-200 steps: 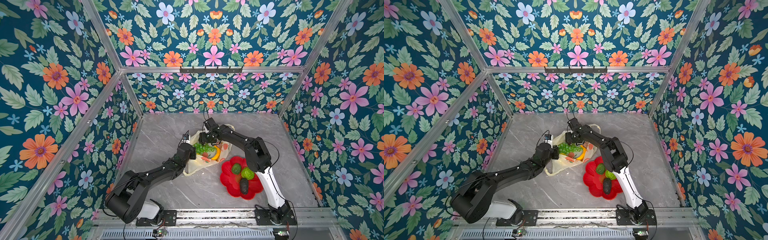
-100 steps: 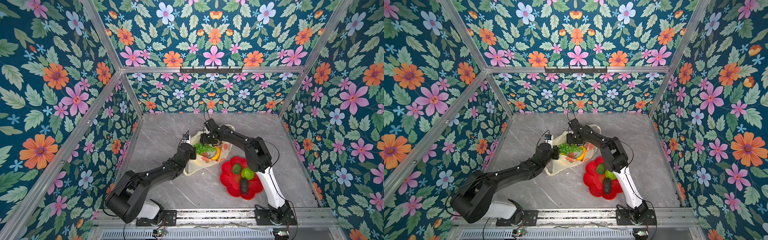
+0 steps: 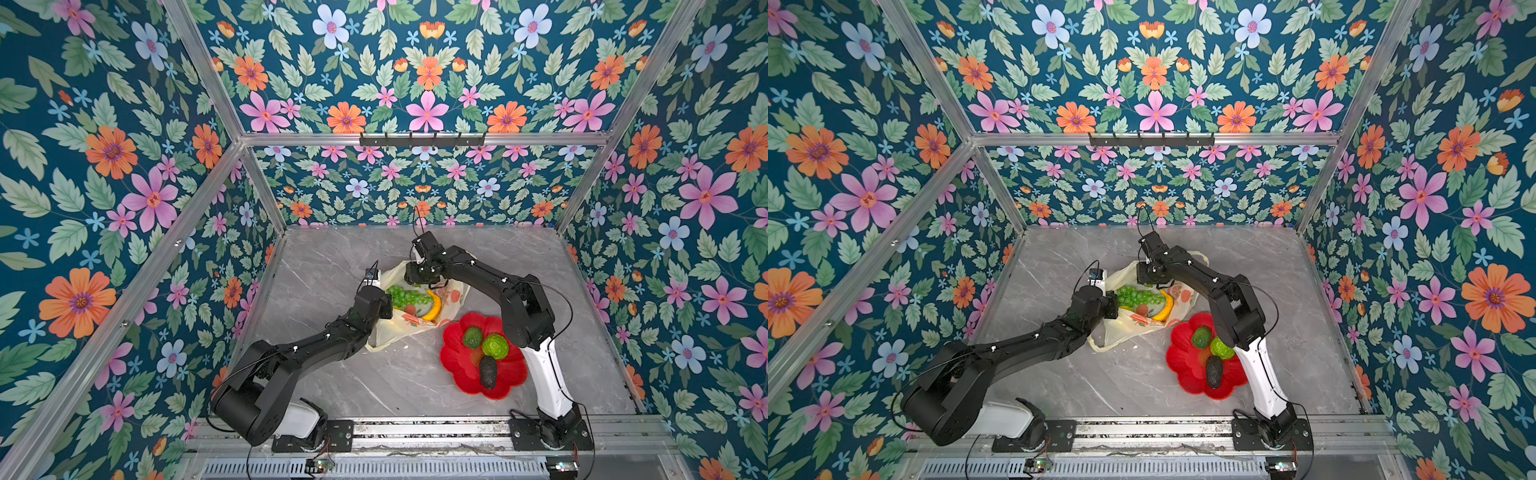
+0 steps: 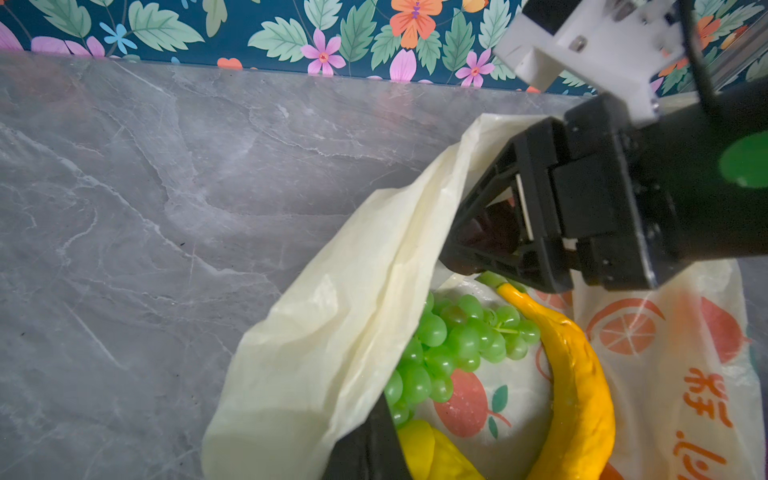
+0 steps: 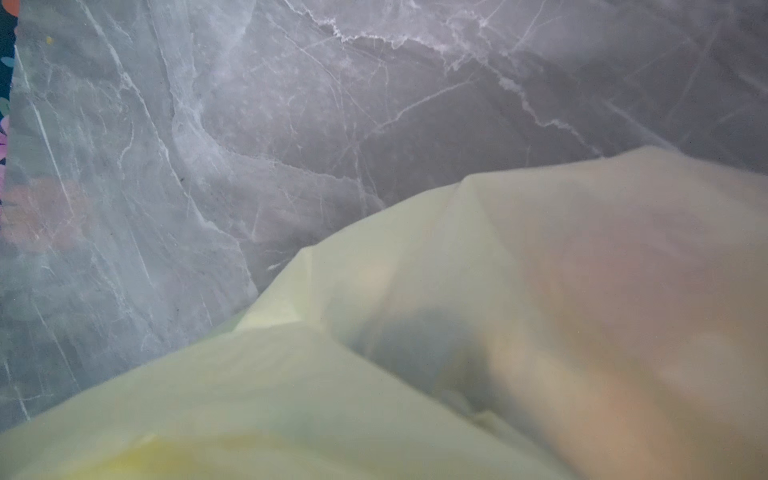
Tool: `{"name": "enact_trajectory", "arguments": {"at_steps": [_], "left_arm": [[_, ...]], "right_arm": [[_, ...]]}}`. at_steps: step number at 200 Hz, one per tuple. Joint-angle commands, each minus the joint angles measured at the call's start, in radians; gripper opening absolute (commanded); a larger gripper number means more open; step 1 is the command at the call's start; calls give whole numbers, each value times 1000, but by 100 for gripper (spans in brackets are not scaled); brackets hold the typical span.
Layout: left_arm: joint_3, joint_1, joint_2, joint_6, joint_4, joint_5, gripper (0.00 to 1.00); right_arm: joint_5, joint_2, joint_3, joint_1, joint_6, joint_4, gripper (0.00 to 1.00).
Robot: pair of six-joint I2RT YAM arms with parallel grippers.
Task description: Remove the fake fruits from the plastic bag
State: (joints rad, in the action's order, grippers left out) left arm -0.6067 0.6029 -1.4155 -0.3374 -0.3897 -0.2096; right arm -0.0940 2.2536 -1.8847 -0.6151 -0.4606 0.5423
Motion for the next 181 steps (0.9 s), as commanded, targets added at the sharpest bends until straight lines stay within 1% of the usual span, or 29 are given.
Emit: {"name": "enact_trajectory", "arguments": {"at_steps": [1, 64, 78, 125, 181], "left_arm": [[-9, 0, 0, 10, 0, -15, 0], [-13, -1, -1, 10, 6, -27, 0], [-12, 0, -2, 8, 8, -31, 0], [-12, 0, 1, 10, 9, -31, 0], [-12, -1, -3, 11, 8, -29, 0]], "right_arm": [[-8, -19, 15, -2, 27, 46, 57], [-47, -84, 115, -2, 74, 67, 58], [-43, -93, 143, -1, 86, 57, 60], [-12, -101, 233, -1, 114, -14, 60], [-10, -134, 254, -2, 109, -38, 49]]}}
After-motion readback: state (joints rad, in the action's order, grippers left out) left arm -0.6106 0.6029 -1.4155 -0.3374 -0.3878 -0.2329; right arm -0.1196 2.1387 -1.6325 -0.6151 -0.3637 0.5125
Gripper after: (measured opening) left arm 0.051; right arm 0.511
